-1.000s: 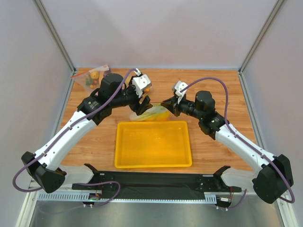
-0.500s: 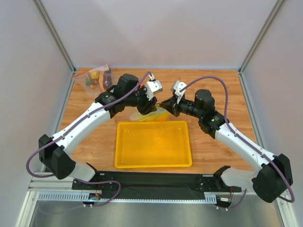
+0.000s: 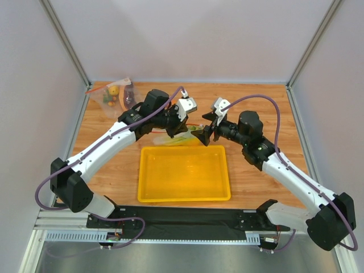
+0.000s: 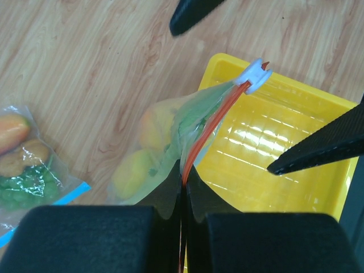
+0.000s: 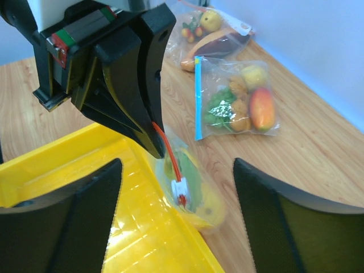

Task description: Open the zip-top bag and remove the fake food

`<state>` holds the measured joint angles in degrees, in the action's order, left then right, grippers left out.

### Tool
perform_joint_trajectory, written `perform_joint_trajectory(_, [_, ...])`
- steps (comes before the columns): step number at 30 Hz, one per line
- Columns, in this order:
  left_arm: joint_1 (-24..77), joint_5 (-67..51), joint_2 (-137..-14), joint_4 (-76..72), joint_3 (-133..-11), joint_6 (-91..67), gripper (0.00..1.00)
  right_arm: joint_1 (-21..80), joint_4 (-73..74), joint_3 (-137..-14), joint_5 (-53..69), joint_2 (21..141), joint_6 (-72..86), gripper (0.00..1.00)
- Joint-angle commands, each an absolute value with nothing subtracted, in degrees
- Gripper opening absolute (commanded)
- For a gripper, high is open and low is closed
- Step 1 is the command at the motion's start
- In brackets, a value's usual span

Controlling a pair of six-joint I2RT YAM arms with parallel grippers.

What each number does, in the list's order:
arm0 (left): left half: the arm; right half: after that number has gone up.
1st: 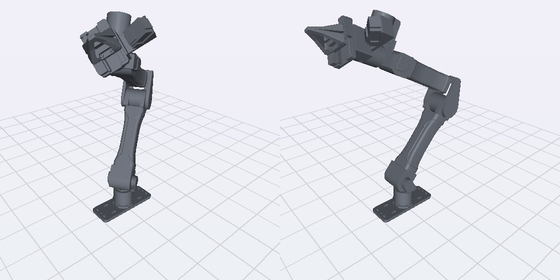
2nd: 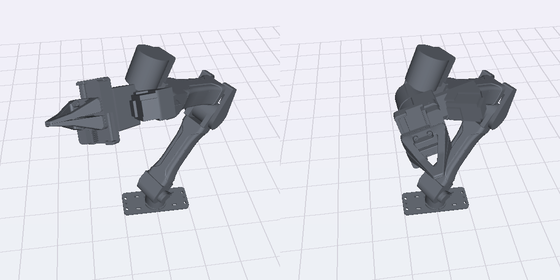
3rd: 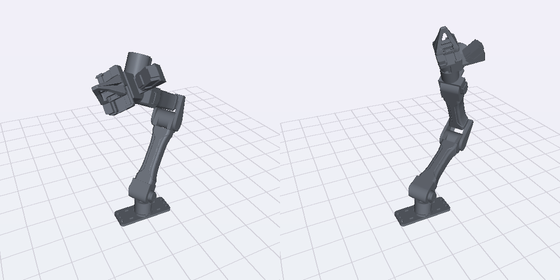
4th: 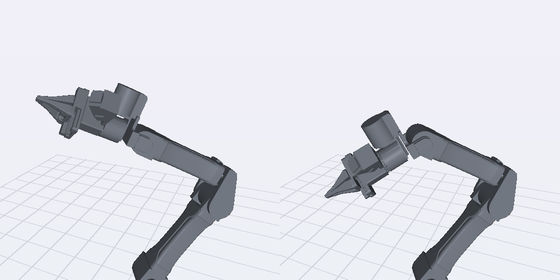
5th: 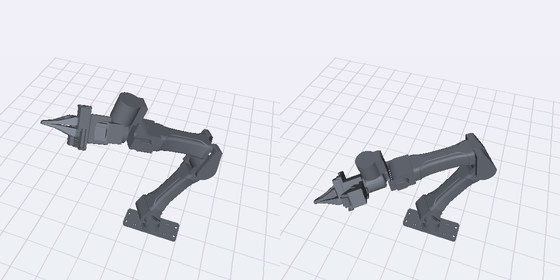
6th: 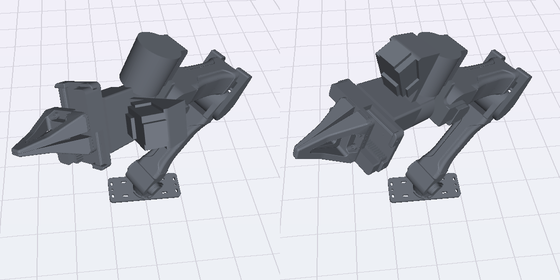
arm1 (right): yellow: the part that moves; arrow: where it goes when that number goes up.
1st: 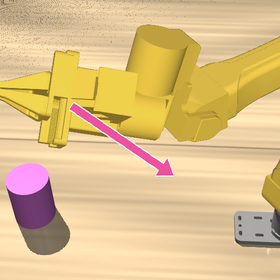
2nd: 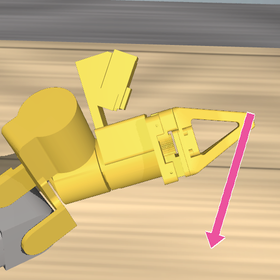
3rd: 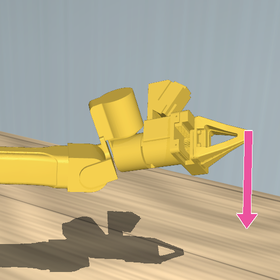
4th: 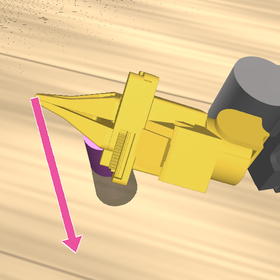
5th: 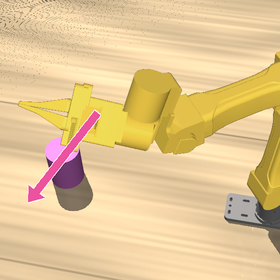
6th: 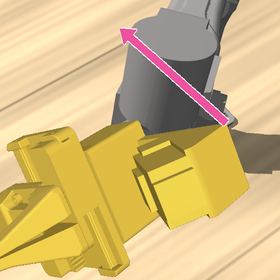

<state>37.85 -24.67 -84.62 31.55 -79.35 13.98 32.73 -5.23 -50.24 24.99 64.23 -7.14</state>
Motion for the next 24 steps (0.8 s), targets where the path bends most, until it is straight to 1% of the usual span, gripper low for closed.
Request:
perform_joint_trajectory(1, [37.7, -24.8, -84.6, 31.5, -82.4, 13.3, 0.0, 30.8, -7.7, -48.6, 22.1, 61.5, -6.5, 0.85])
perform_joint_trajectory(2, [37.6, -25.0, -84.6, 31.4, -82.5, 13.0, 0.0, 30.3, -8.6, -47.3, 22.8, 61.2, -6.2, 0.87])
perform_joint_trajectory(8, [34.8, -31.4, -82.8, 29.5, -82.4, 10.4, 0.0, 26.0, -16.9, -40.6, 28.6, 59.0, -0.4, 0.87])
perform_joint_trajectory(12, [33.4, -36.3, -82.4, 28.4, -82.4, 8.0, 0.0, 25.8, -19.9, -39.4, 32.3, 59.6, 1.5, 0.86])
perform_joint_trajectory(17, [33.0, -39.0, -81.9, 27.3, -82.3, 6.7, 0.0, 25.8, -25.7, -39.2, 37.2, 61.8, 4.7, 0.86])
perform_joint_trajectory(24, [32.8, -43.5, -81.0, 25.3, -81.3, 4.7, 0.0, 26.3, -30.8, -40.3, 39.5, 66.4, 8.2, 0.84])
